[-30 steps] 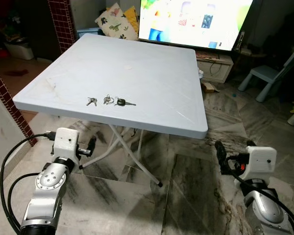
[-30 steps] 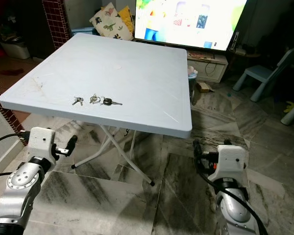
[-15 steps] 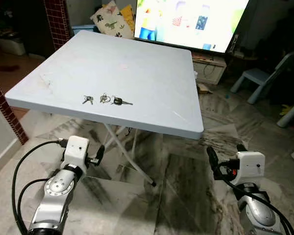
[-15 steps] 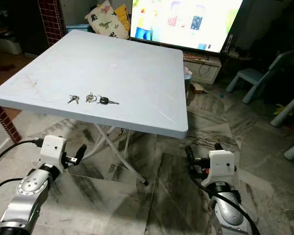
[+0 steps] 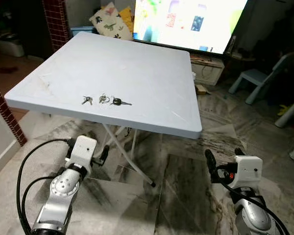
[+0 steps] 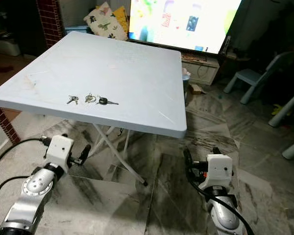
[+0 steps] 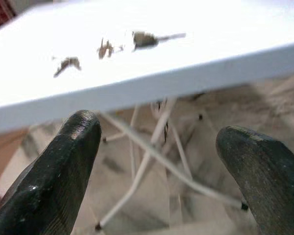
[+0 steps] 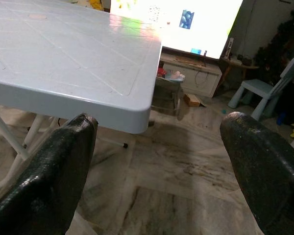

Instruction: Hang keys on a hook

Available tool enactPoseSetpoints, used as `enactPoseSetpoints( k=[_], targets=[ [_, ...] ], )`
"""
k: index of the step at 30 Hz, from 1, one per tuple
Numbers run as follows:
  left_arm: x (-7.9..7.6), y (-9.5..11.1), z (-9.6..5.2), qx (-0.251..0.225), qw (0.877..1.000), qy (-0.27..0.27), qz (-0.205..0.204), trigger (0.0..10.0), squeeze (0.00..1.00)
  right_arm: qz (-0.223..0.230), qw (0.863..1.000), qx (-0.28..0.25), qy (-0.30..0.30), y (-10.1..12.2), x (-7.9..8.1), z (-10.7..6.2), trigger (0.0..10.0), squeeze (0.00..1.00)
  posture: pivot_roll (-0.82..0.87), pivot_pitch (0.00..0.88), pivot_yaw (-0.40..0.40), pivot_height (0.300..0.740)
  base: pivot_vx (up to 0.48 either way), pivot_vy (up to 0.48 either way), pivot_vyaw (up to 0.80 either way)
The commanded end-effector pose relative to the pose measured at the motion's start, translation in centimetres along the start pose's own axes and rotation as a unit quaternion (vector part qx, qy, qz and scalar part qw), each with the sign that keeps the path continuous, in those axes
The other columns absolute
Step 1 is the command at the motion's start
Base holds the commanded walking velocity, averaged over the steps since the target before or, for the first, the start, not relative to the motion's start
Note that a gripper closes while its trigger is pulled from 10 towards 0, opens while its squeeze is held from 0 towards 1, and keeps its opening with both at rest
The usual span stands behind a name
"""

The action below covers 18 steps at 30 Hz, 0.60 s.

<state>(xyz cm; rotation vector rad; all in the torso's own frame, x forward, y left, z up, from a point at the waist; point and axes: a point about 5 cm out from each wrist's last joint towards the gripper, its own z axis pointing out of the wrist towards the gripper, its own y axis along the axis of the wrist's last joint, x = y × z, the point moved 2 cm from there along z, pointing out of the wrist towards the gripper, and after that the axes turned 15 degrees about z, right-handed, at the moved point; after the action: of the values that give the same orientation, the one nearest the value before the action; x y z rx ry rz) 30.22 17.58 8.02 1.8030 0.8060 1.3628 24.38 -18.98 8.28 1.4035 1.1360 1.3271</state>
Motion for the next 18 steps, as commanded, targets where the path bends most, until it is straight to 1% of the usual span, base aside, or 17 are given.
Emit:
enactPoseSetpoints(
  k=[1, 3, 5, 10, 11, 14, 18],
  targets=[
    [-0.2, 1.5, 0.4, -0.022, 1.000, 0.003, 0.003, 10.0, 0.00, -0.006, 1.000, 0.000, 0.003, 0.1, 0.3, 0.3, 10.0, 0.00, 0.07, 0.000, -0.093, 0.740, 0.000, 0.000, 0.80],
    [-0.2, 2.2, 0.5, -0.032, 0.999, 0.004, -0.008, 10.0, 0.00, -0.007, 1.000, 0.000, 0.004, -0.1, 0.6, 0.3, 10.0, 0.00, 0.07, 0.000, -0.088, 0.740, 0.000, 0.000, 0.80],
    [-0.3, 3.1, 0.5, -0.044, 0.999, 0.002, -0.004, 10.0, 0.00, -0.003, 1.000, -0.001, 0.004, -0.2, 0.8, 0.4, 10.0, 0.00, 0.07, 0.000, -0.080, 0.740, 0.000, 0.000, 0.80],
    [-0.2, 3.4, 0.6, -0.048, 0.999, -0.001, -0.004, 10.0, 0.00, 0.005, 1.000, -0.004, 0.003, -0.2, 1.0, 0.4, 10.0, 0.00, 0.07, 0.000, -0.067, 0.740, 0.000, 0.000, 0.80],
    [-0.3, 3.5, 0.6, -0.048, 0.999, -0.007, -0.009, 10.0, 0.00, 0.005, 1.000, -0.005, 0.003, -0.2, 1.1, 0.4, 10.0, 0.00, 0.07, 0.000, -0.067, 0.740, 0.000, -0.289, 0.59],
    [-0.5, 3.8, 0.8, -0.047, 0.999, -0.016, -0.017, 10.0, 0.00, 0.012, 1.000, -0.006, -0.001, -0.2, 0.9, 0.3, 10.0, 0.00, 0.07, 0.000, -0.065, 0.740, 0.000, -0.460, 0.00],
    [-0.7, 3.8, 1.0, -0.045, 0.999, -0.021, -0.015, 10.0, 0.00, 0.012, 1.000, -0.005, -0.002, -0.2, 1.0, 0.2, 10.0, 0.00, 0.07, 0.000, -0.065, 0.740, 0.000, -0.472, 0.00]
  ],
)
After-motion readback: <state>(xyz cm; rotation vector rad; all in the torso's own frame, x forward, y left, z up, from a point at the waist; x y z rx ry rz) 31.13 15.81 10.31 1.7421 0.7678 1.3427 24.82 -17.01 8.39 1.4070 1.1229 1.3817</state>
